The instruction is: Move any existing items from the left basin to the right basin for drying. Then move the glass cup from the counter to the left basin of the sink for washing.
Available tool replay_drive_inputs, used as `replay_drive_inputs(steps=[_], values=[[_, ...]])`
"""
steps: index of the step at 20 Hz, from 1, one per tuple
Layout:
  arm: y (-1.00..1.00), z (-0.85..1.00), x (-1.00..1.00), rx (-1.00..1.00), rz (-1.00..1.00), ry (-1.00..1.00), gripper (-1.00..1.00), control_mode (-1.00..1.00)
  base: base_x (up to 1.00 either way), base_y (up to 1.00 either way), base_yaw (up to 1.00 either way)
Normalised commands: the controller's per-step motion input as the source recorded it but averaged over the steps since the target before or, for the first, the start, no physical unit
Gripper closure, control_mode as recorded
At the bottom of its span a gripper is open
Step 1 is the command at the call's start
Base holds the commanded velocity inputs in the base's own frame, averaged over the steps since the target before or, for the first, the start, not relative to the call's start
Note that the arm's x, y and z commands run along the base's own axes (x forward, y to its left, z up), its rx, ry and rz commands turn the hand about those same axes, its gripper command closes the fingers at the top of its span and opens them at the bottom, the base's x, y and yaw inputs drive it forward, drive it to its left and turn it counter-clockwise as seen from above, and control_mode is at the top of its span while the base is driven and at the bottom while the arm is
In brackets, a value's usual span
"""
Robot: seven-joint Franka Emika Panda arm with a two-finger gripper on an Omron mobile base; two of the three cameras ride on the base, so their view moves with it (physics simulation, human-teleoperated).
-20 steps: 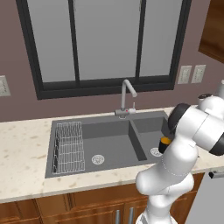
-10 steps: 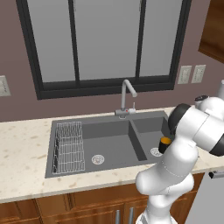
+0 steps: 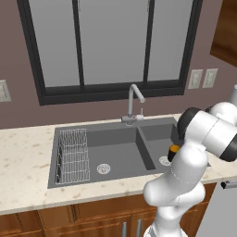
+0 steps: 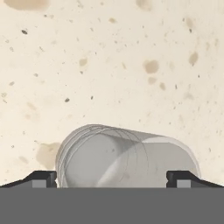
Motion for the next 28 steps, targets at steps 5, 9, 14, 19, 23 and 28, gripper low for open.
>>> replay_drive_inputs(steps=[5,9,14,19,23,28], values=[[0.0,-0.11,0.02,0.0,0.03,0.0,1.0,-1.0,0.0,0.0,0.0],[0.0,-0.01,0.04,0.0,0.02,0.0,1.0,-1.0,0.0,0.0,0.0],[0.0,0.0,0.0,0.04,0.01,0.03,1.0,-1.0,0.0,0.0,0.0],[0.04,0.32,0.0,0.07,0.0,0.12,1.0,-1.0,0.0,0.0,0.0],[0.31,0.74,-0.06,0.08,0.01,0.09,1.0,-1.0,0.0,0.0,0.0],[0.66,0.84,-0.12,0.06,0.08,0.05,1.0,-1.0,0.0,0.0,0.0]])
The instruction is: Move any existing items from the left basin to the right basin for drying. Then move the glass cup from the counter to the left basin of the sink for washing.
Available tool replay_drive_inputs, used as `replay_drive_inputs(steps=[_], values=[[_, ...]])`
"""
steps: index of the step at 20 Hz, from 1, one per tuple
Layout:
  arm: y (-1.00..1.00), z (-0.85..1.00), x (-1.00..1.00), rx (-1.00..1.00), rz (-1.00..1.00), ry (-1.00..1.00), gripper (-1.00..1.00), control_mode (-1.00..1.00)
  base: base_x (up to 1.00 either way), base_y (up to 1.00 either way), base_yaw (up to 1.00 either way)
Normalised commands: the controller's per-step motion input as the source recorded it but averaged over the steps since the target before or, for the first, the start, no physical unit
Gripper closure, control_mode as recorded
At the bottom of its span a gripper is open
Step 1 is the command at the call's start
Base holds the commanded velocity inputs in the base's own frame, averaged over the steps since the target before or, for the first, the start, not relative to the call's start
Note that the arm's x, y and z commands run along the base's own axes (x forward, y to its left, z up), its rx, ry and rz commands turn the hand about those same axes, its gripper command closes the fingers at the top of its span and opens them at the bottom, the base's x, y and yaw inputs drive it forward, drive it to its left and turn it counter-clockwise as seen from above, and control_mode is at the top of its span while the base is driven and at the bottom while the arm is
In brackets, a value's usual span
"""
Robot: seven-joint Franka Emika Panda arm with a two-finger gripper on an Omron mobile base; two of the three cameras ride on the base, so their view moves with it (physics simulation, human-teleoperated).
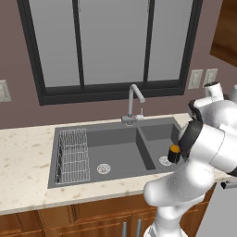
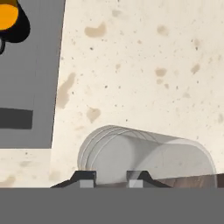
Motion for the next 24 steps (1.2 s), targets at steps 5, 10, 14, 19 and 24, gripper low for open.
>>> replay_drive_inputs(steps=[5,10,14,19,24], values=[[0.98,0.54,-0.22,0.01,0.17,0.0,1.0,-1.0,0.0,0.0,0.0],[1.0,0.31,-0.09,0.0,0.23,0.0,1.0,-1.0,0.0,0.0,0.0],[1.0,0.27,0.0,0.0,0.26,0.0,1.0,-1.0,0.0,0.0,0.0],[1.0,0.17,-0.01,0.01,0.27,0.0,1.0,-1.0,0.0,0.0,0.0],[1.0,0.0,-0.01,0.05,0.25,0.0,1.0,-1.0,0.0,0.0,0.0]])
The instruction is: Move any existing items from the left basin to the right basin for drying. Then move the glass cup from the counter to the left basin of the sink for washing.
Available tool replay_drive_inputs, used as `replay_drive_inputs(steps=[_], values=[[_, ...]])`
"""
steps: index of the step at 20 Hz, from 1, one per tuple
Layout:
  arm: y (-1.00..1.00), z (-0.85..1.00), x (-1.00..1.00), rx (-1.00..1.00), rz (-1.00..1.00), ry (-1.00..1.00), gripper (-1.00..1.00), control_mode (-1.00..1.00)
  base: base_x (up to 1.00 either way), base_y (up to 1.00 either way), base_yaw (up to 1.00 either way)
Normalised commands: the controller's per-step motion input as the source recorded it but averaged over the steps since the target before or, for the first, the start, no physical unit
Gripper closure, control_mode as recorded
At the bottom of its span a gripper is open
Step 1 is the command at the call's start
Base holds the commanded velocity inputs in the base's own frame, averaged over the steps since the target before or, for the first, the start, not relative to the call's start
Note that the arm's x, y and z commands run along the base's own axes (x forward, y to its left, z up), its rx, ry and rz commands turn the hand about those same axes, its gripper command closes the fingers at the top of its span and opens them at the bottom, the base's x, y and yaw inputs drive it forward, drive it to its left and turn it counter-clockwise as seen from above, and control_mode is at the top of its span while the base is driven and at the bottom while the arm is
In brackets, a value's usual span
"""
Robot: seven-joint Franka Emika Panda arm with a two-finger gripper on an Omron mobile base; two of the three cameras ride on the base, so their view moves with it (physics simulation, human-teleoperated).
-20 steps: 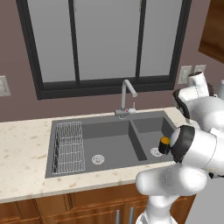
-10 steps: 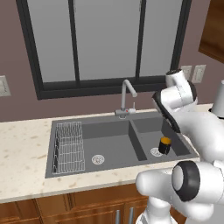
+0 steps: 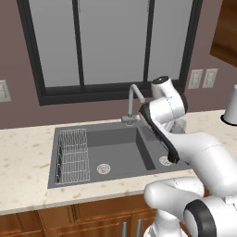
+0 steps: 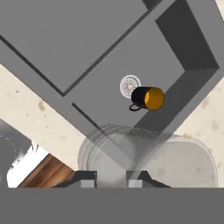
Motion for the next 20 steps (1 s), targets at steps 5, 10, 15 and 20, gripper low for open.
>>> replay_drive_inputs(steps=[5,10,15,20], values=[[1.0,-0.07,0.0,0.06,0.26,0.0,1.0,-1.0,0.0,0.0,0.0],[0.86,-0.24,0.03,0.09,0.24,0.0,1.0,-1.0,0.0,0.0,0.0],[0.54,-0.37,0.44,0.05,0.14,0.05,1.0,-1.0,0.0,0.0,0.0],[0.38,-0.47,0.59,0.02,0.11,0.05,1.0,-1.0,0.0,0.0,0.0]])
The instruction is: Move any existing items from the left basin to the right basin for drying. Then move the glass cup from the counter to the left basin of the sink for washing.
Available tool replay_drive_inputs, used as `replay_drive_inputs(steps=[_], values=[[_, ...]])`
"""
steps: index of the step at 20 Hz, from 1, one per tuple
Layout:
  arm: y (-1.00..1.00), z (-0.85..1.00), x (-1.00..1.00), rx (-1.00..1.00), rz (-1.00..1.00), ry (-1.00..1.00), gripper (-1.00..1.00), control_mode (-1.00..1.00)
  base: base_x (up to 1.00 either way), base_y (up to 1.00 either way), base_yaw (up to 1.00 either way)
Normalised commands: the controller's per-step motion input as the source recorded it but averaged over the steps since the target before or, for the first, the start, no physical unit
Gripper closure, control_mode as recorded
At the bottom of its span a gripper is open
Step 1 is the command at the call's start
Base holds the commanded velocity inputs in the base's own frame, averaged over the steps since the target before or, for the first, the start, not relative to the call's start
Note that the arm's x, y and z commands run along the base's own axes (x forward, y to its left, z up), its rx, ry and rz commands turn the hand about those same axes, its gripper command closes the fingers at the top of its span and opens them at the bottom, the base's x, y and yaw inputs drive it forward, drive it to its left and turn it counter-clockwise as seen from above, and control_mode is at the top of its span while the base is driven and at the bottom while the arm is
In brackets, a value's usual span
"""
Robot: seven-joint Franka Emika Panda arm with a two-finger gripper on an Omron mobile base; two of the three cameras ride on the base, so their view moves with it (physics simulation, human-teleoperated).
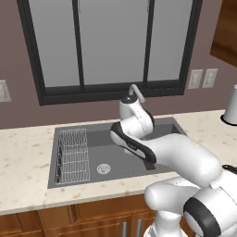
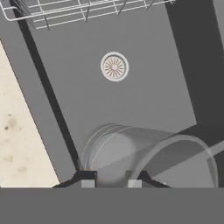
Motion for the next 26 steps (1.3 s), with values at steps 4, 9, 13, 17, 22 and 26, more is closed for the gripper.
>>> replay_drive_inputs(steps=[4,9,13,17,22,26], values=[[0.09,-0.5,0.61,0.01,0.1,0.01,1.0,-1.0,0.0,0.0,0.0],[0.02,-0.52,0.58,0.0,0.09,0.02,1.0,-1.0,0.0,0.0,0.0],[0.08,-0.54,0.46,0.0,0.06,0.09,1.0,-1.0,0.0,0.0,0.0],[0.21,-0.56,0.39,0.0,0.03,0.11,1.0,-1.0,0.0,0.0,0.0],[0.23,-0.45,0.39,0.0,0.0,0.12,1.0,-1.0,0.0,0.0,0.0],[0.09,-0.39,0.35,0.0,0.0,0.07,1.0,-1.0,0.0,0.0,0.0]])
